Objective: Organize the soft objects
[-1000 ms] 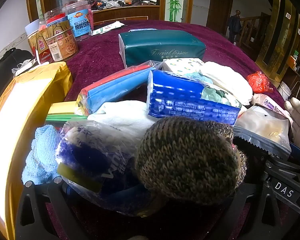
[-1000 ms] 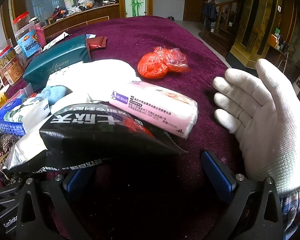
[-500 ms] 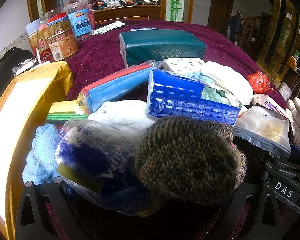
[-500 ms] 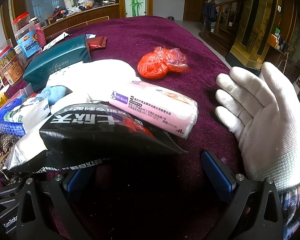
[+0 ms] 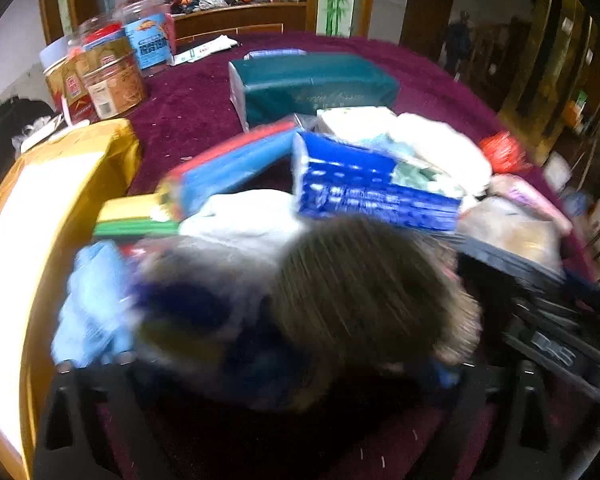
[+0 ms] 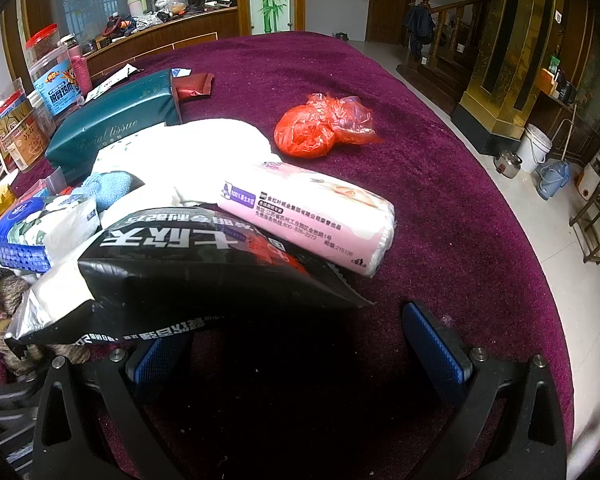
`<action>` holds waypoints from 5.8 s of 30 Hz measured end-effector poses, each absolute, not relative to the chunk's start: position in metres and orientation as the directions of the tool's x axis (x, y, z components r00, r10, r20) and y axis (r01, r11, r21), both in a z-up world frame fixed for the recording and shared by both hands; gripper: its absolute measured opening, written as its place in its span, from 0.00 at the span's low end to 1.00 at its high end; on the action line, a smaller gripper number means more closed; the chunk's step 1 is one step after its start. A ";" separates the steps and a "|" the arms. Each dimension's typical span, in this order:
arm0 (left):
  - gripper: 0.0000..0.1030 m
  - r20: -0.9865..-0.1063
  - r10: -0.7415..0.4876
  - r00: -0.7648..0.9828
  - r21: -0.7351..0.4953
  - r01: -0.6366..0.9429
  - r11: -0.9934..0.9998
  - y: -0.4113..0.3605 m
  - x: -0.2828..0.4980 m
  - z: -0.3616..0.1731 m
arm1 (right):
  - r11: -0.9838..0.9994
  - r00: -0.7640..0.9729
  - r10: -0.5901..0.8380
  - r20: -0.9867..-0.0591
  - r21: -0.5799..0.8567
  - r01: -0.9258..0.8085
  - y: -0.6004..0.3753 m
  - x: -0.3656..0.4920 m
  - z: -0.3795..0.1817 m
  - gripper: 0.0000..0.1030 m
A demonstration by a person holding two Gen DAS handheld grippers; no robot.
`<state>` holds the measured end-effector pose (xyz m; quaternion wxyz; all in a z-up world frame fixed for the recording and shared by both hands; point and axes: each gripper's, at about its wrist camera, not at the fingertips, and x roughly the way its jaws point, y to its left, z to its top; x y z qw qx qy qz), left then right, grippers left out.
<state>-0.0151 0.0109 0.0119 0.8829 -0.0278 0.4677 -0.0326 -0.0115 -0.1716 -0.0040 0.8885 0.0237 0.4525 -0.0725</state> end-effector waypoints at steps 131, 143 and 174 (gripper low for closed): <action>0.78 -0.748 -0.308 0.588 -0.234 0.200 0.951 0.117 -0.064 0.068 | 0.953 0.726 0.283 -0.627 0.272 -0.137 -0.125 -0.034 0.070 0.61; 0.78 -0.842 -0.324 0.432 -0.183 0.336 0.924 0.044 -0.038 0.034 | 0.924 0.737 0.273 -0.618 0.381 -0.023 -0.187 -0.045 0.033 0.61; 0.48 -0.648 -0.497 0.578 -0.402 0.294 0.867 0.080 -0.119 0.062 | 0.877 0.719 0.287 -0.633 0.475 0.069 -0.209 -0.038 0.020 0.62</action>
